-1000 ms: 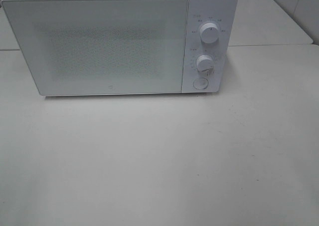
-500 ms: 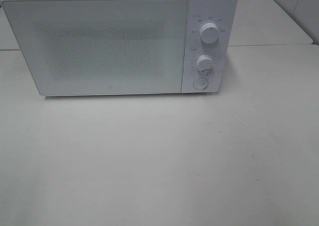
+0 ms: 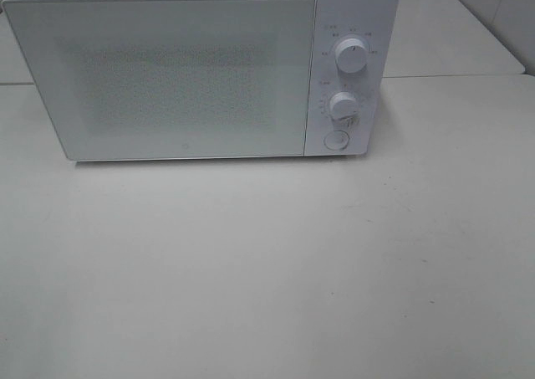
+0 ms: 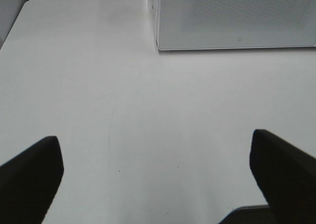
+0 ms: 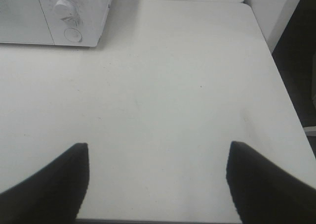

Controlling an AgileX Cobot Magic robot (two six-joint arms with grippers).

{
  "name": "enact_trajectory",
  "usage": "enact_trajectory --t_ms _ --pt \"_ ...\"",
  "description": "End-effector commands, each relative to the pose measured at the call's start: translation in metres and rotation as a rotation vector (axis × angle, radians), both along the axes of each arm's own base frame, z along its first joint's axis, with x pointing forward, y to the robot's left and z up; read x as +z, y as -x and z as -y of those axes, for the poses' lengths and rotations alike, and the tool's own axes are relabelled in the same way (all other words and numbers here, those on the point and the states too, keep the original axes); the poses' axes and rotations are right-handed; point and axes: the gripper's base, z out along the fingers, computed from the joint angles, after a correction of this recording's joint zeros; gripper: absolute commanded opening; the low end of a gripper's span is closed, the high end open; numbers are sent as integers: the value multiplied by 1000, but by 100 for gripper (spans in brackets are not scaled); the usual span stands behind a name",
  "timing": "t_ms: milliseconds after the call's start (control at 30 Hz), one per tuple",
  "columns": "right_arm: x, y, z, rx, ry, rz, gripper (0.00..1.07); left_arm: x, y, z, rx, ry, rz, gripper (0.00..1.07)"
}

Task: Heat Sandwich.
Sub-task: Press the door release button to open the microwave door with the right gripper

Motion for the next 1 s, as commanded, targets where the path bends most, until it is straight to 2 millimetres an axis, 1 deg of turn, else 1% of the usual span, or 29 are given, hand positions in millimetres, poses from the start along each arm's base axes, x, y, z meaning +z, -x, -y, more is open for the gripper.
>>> enact_trajectory --t_ms 33,167,200,700,767,900,933,1000 --pt "-14 -5 -3 -2 -11 1 76 0 2 0 4 14 17 97" --pt "-12 -10 -4 9 -16 55 76 0 2 1 4 14 14 97" --pt "-16 -16 -5 13 -16 80 76 0 1 1 4 14 12 97" --pt "-16 -16 -5 13 -19 74 76 0 1 1 4 13 8 97" --pt "-14 -16 -5 14 -21 84 76 0 1 1 4 13 8 97" --pt "-2 -21 -7 26 -39 136 76 0 1 1 4 13 8 97" --pt "5 -27 -8 30 -40 170 76 0 1 1 4 13 8 97" --pt "9 -37 -9 33 -38 187 76 0 1 1 4 13 8 97"
